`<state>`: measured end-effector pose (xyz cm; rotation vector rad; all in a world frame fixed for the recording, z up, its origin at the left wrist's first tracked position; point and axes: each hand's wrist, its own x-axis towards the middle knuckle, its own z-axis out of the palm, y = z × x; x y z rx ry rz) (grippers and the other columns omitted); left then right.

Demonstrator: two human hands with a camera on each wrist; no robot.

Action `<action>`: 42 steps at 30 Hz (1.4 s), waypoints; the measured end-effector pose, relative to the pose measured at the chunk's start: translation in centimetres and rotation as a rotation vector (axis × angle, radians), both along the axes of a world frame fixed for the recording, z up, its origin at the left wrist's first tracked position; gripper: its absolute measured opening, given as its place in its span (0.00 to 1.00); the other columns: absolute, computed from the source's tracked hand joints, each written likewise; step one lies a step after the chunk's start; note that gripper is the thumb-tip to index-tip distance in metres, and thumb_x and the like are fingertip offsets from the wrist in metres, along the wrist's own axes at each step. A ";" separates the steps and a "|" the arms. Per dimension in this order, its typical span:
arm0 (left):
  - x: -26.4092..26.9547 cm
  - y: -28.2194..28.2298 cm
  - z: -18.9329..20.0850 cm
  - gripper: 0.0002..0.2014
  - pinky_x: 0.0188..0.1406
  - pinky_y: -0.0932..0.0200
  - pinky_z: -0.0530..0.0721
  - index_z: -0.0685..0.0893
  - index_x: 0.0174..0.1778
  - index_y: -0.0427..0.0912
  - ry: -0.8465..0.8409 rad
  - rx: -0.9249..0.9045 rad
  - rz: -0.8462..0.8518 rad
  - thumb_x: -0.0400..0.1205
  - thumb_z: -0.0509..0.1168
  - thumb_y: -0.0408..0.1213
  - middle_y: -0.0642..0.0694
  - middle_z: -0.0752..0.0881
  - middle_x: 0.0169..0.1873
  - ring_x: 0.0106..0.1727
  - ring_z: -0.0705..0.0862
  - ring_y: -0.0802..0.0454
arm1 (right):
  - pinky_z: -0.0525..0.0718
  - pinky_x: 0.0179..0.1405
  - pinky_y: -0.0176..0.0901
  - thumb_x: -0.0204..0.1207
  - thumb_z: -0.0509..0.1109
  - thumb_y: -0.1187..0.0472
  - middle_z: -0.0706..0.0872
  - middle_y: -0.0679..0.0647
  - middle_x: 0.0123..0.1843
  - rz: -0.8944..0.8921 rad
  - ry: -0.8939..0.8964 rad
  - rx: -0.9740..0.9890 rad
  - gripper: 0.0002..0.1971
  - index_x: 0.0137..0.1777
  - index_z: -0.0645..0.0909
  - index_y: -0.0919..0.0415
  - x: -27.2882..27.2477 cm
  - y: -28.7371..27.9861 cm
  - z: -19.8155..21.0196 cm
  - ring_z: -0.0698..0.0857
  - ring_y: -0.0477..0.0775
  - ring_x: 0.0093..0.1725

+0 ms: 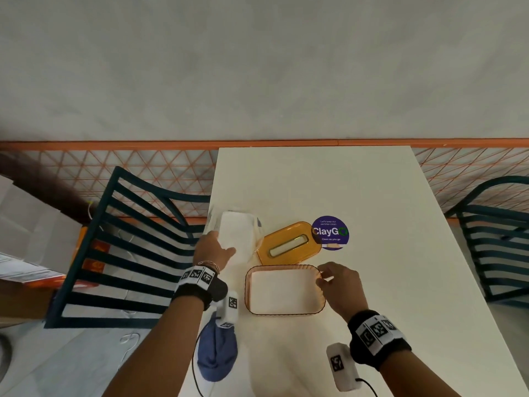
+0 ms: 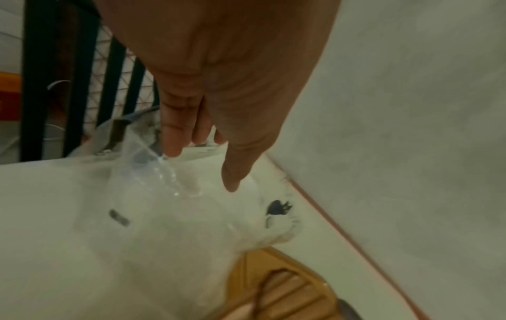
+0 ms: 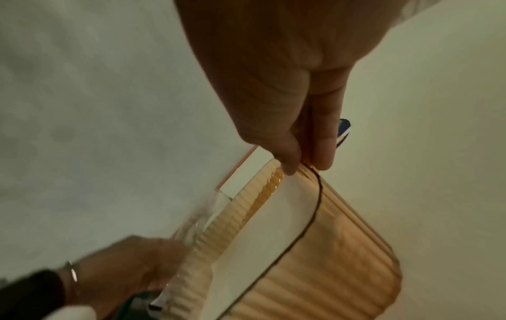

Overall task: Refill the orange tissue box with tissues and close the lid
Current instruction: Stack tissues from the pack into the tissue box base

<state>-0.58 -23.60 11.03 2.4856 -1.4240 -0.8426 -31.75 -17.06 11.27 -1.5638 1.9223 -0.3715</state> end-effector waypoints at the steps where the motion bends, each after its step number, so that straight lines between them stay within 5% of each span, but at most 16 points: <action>1: 0.1 -0.3 -0.6 0.39 0.74 0.43 0.79 0.72 0.82 0.41 -0.007 0.048 -0.011 0.76 0.79 0.48 0.38 0.78 0.77 0.78 0.76 0.38 | 0.88 0.47 0.38 0.76 0.78 0.63 0.93 0.49 0.51 -0.003 -0.010 0.015 0.12 0.59 0.90 0.55 -0.2 -0.2 -0.3 0.89 0.49 0.43; 5: -0.1 -0.7 -2.7 0.43 0.74 0.42 0.80 0.70 0.82 0.42 -0.021 0.107 0.010 0.74 0.82 0.46 0.40 0.77 0.77 0.78 0.76 0.37 | 0.75 0.34 0.21 0.75 0.80 0.62 0.91 0.46 0.46 -0.004 -0.039 0.041 0.11 0.57 0.91 0.54 -0.7 -0.5 -0.5 0.87 0.44 0.41; 15: -0.7 -1.2 -3.2 0.39 0.68 0.41 0.85 0.74 0.76 0.42 -0.067 -0.017 0.085 0.70 0.83 0.39 0.40 0.82 0.71 0.73 0.80 0.38 | 0.90 0.44 0.38 0.74 0.81 0.63 0.91 0.47 0.47 -0.056 -0.118 0.099 0.12 0.57 0.90 0.54 -1.0 -0.8 -0.9 0.89 0.47 0.44; 19: -0.6 -1.4 -3.1 0.25 0.63 0.45 0.86 0.86 0.65 0.40 0.098 0.054 0.114 0.75 0.79 0.47 0.40 0.89 0.61 0.64 0.86 0.36 | 0.93 0.49 0.45 0.74 0.81 0.62 0.92 0.48 0.48 -0.052 -0.123 0.105 0.12 0.57 0.90 0.53 -1.0 -0.9 -0.9 0.89 0.48 0.45; 23: -0.4 -0.9 -2.0 0.22 0.61 0.45 0.87 0.88 0.65 0.38 0.376 -0.071 0.330 0.77 0.77 0.44 0.40 0.90 0.60 0.62 0.87 0.37 | 0.93 0.50 0.50 0.73 0.82 0.63 0.92 0.48 0.48 -0.054 -0.126 0.103 0.13 0.57 0.90 0.55 -1.0 -1.0 -0.5 0.90 0.49 0.45; 28: -0.5 1.8 2.8 0.11 0.53 0.44 0.91 0.92 0.51 0.47 0.660 -0.278 0.323 0.74 0.81 0.41 0.47 0.94 0.47 0.52 0.91 0.46 | 0.87 0.53 0.40 0.68 0.86 0.51 0.90 0.45 0.58 0.000 -0.083 0.104 0.23 0.63 0.87 0.48 -0.7 -1.2 1.2 0.88 0.47 0.50; 31: -0.5 4.1 6.1 0.14 0.52 0.43 0.90 0.93 0.51 0.43 0.855 -0.249 0.226 0.71 0.83 0.35 0.44 0.95 0.46 0.51 0.93 0.43 | 0.83 0.61 0.41 0.57 0.88 0.37 0.84 0.38 0.64 0.061 -0.251 0.104 0.42 0.72 0.78 0.43 0.5 -1.4 3.3 0.84 0.45 0.60; 34: -0.5 5.9 7.7 0.27 0.52 0.43 0.90 0.92 0.54 0.38 1.054 -0.214 0.142 0.58 0.85 0.37 0.37 0.94 0.51 0.56 0.92 0.38 | 0.80 0.75 0.55 0.49 0.90 0.35 0.83 0.42 0.72 0.124 -0.660 0.299 0.60 0.82 0.66 0.45 2.2 -1.5 5.4 0.83 0.47 0.70; 38: -1.8 7.2 7.5 0.33 0.50 0.41 0.90 0.87 0.65 0.36 1.283 -0.157 0.188 0.61 0.80 0.28 0.33 0.92 0.57 0.58 0.91 0.36 | 0.80 0.75 0.62 0.65 0.85 0.44 0.84 0.57 0.75 0.250 -1.162 0.506 0.47 0.82 0.71 0.56 3.1 -0.8 6.7 0.83 0.61 0.74; 42: -3.0 8.4 5.5 0.28 0.63 0.31 0.86 0.89 0.66 0.39 1.262 -0.089 0.256 0.67 0.79 0.29 0.34 0.91 0.60 0.63 0.88 0.32 | 0.84 0.70 0.60 0.72 0.82 0.58 0.86 0.63 0.71 0.194 -1.249 0.594 0.32 0.75 0.79 0.66 2.8 0.2 6.9 0.85 0.65 0.71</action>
